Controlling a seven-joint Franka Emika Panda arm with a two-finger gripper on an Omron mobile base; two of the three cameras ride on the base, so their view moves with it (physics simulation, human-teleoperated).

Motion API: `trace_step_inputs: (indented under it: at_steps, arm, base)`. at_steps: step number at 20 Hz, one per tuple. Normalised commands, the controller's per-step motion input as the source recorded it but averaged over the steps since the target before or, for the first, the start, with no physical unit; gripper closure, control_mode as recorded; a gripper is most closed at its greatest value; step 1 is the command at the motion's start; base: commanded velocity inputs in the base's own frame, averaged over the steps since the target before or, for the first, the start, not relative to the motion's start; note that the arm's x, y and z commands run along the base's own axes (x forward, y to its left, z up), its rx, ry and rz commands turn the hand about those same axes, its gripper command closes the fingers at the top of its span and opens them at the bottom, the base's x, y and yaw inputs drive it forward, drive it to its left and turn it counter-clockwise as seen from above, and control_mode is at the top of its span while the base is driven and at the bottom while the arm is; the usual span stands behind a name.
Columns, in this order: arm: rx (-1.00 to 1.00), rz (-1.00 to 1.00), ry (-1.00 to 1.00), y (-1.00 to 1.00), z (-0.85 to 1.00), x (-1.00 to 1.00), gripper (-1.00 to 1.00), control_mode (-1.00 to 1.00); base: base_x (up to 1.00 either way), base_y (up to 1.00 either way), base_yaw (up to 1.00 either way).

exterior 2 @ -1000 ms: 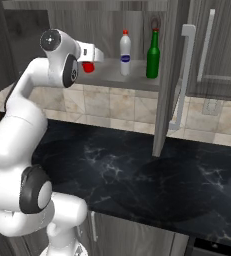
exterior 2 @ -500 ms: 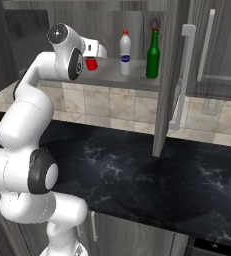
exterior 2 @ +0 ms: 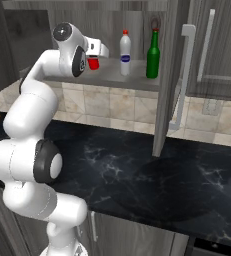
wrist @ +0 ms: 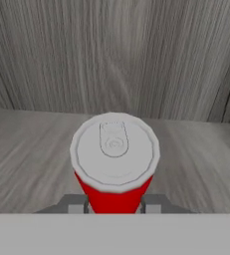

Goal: Pick the beer, bottled water, can from the counter and place them in the open cabinet.

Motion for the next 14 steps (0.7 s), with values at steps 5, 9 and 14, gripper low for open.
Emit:
trace_step_inputs:
  at_steps: [5, 9, 14]
  arm:
    - [0.0, 0.0, 0.0, 0.0, -0.04, 0.0, 1.0, -1.0]
    - [0.0, 0.0, 0.0, 0.0, -0.06, 0.0, 1.0, -1.0]
    - [0.0, 0.0, 0.0, 0.0, -0.11, 0.01, -1.0, -1.0]
  base:
    - [0.0, 0.0, 0.0]
    - [0.0, 0.0, 0.0]
    - [0.0, 0.0, 0.0]
